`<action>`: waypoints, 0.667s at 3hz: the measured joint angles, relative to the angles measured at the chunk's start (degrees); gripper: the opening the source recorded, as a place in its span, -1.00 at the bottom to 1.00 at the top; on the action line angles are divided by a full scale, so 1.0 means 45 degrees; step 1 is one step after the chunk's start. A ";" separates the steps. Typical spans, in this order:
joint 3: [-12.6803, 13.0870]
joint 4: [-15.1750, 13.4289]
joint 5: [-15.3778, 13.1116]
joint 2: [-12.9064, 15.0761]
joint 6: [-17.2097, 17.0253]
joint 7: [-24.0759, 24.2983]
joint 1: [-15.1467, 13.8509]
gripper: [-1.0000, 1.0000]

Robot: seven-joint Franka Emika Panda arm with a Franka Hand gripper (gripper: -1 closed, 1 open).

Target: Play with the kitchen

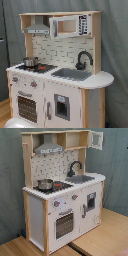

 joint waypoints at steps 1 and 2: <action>-0.0815 -0.0722 -0.0001 -0.0042 0.0743 -0.0197 0.0101 1.00; -0.1435 -0.1561 -0.0035 -0.0064 0.1449 -0.0352 0.0357 1.00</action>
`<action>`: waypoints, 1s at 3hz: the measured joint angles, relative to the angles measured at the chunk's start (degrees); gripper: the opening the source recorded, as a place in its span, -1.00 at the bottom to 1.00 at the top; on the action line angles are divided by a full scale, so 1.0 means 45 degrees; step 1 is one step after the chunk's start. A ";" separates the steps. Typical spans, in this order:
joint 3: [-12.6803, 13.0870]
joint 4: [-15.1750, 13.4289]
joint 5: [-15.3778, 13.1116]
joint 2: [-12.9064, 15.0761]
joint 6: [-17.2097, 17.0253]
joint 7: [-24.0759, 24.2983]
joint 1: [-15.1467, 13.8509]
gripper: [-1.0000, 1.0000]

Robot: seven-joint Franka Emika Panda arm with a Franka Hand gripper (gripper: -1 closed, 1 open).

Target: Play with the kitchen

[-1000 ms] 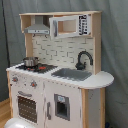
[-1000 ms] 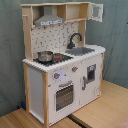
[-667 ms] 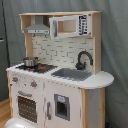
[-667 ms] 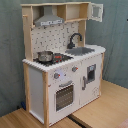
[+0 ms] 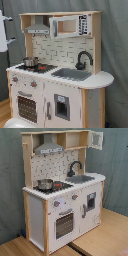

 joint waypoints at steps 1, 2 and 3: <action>-0.0686 -0.1049 -0.0114 -0.0146 0.0601 -0.0203 0.0494 1.00; -0.1377 -0.1818 -0.0268 -0.0256 0.1117 -0.0480 0.1014 1.00; -0.2100 -0.2098 -0.0329 -0.0079 0.2059 -0.1132 0.1231 1.00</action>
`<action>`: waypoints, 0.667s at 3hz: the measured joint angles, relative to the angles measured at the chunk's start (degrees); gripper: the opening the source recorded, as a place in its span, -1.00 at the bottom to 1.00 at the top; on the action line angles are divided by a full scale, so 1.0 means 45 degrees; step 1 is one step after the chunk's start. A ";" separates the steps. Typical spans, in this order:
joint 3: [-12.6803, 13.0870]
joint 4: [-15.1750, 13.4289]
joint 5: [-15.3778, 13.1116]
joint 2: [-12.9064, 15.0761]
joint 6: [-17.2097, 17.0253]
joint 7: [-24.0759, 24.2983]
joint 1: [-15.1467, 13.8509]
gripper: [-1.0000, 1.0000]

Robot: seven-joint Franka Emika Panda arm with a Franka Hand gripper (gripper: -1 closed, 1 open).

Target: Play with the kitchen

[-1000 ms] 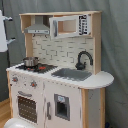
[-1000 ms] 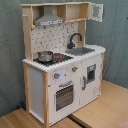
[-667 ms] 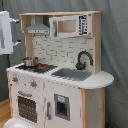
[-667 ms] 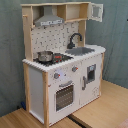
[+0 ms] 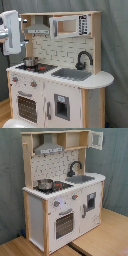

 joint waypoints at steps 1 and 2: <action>-0.0696 -0.0327 -0.0001 0.0216 0.1028 -0.0672 -0.0060 1.00; -0.1490 -0.0728 -0.0003 0.0221 0.1936 -0.1381 -0.0119 1.00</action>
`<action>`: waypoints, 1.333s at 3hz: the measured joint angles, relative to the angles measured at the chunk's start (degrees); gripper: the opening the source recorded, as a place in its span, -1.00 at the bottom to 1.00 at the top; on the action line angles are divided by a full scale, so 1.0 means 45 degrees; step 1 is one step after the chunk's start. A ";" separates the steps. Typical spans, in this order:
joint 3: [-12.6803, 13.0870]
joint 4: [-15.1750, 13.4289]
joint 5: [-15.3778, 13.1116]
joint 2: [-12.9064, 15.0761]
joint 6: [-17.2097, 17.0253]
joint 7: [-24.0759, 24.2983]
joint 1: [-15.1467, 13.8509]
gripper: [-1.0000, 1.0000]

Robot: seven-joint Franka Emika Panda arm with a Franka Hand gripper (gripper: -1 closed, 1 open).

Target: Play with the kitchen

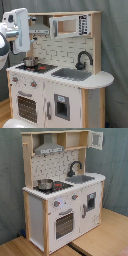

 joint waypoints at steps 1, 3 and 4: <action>-0.0505 -0.0354 -0.0002 0.0161 0.0840 -0.0586 -0.0063 1.00; -0.0528 -0.0356 -0.0002 0.0212 0.0883 -0.0645 -0.0103 -1.00; -0.0692 -0.0359 -0.0002 0.0883 0.1753 -0.0944 -0.0772 -1.00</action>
